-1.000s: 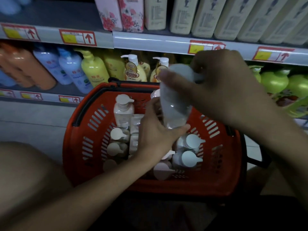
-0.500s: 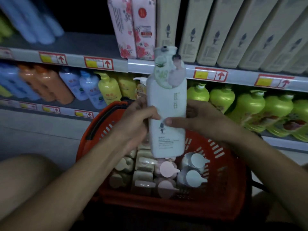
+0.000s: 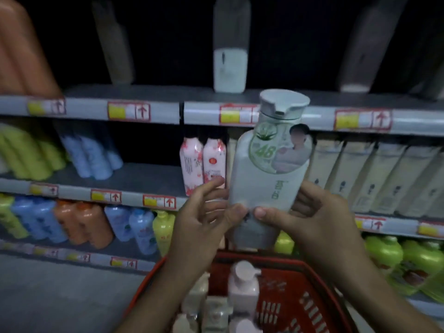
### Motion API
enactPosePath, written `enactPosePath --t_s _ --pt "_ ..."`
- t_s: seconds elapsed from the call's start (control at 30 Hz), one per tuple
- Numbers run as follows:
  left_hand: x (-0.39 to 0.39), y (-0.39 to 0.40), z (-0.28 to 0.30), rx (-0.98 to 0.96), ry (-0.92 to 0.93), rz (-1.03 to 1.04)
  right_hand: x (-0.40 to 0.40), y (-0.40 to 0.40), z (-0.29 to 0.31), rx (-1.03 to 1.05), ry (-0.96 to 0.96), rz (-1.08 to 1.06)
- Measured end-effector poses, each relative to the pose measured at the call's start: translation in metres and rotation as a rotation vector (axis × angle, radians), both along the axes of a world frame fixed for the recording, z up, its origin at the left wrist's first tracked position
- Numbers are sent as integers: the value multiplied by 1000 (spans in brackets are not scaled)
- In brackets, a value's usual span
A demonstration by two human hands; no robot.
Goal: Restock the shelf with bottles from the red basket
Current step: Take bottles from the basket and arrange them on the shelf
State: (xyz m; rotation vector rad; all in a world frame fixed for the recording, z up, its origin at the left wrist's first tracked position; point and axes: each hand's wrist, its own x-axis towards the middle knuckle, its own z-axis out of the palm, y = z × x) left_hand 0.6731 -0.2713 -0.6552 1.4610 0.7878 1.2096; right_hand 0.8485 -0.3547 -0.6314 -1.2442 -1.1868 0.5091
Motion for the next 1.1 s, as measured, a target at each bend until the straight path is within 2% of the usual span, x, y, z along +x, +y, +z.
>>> enactPosePath --t_s 0.13,0.23,0.5,0.77,0.9,1.1 --pt "16 16 58 118 -102 83 9 16 66 183 -8 -107" --pt "25 27 89 95 -173 75 21 29 107 297 -50 -180" --pt "32 60 116 43 -214 31 62 96 159 437 -99 -408" --pt "25 101 130 59 -67 8 97 156 157 279 -253 -352" --pt "37 115 149 153 -40 13 108 187 176 132 -333 -261" --pt "65 132 165 295 -68 65 135 216 187 -23 -126 -279"
